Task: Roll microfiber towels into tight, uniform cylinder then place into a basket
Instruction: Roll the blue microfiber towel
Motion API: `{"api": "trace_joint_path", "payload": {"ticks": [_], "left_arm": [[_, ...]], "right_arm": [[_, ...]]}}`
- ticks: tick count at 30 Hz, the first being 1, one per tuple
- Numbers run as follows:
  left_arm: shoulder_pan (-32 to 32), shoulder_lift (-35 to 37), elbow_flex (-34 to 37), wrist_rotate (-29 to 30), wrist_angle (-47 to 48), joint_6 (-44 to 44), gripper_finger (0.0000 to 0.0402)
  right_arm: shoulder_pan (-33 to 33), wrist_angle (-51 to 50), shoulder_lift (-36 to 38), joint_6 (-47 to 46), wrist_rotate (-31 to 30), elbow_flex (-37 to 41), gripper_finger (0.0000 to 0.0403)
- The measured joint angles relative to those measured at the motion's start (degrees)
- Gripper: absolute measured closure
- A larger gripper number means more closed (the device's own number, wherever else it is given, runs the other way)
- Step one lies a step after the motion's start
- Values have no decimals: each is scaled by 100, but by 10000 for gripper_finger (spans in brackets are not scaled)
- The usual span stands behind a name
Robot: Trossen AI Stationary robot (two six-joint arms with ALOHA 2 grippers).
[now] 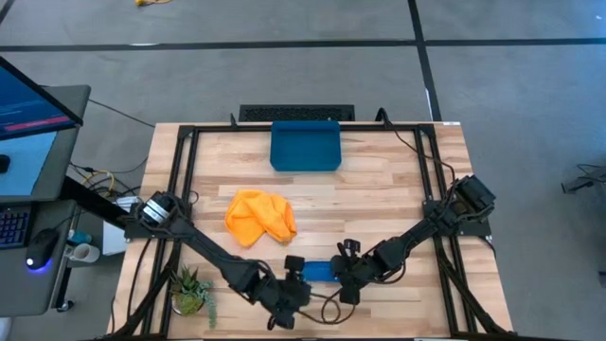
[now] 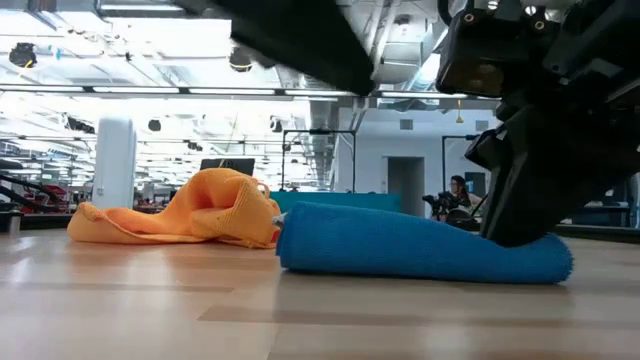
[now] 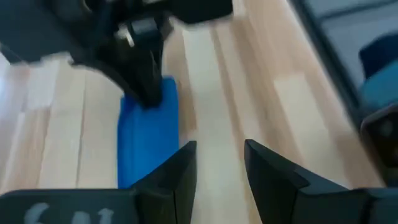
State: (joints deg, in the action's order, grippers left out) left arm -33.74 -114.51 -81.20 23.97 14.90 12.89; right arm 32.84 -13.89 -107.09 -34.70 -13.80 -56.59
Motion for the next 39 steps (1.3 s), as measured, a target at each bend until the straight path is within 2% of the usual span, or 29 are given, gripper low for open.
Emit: {"api": "trace_joint_path", "payload": {"ticks": [5,10,15,21,34,39], "left_arm": [[200,-176,10,21,108,-14,276],[443,-483,-1,-626,-121,-45,276],[529,-470,-1,-252,6,-53,276],[576,-553,-4,-756,78,12,276],[830,-556,75,-728,567,259,276],[868,-619,73,-936,568,367,276]], "right_arm": [[11,14,-4,0,-13,3,333],[7,22,-5,2,16,6,333],[7,24,-7,4,46,6,333],[7,19,-7,7,65,6,333],[7,33,-4,13,176,6,333],[7,37,-4,13,187,6,333]]}}
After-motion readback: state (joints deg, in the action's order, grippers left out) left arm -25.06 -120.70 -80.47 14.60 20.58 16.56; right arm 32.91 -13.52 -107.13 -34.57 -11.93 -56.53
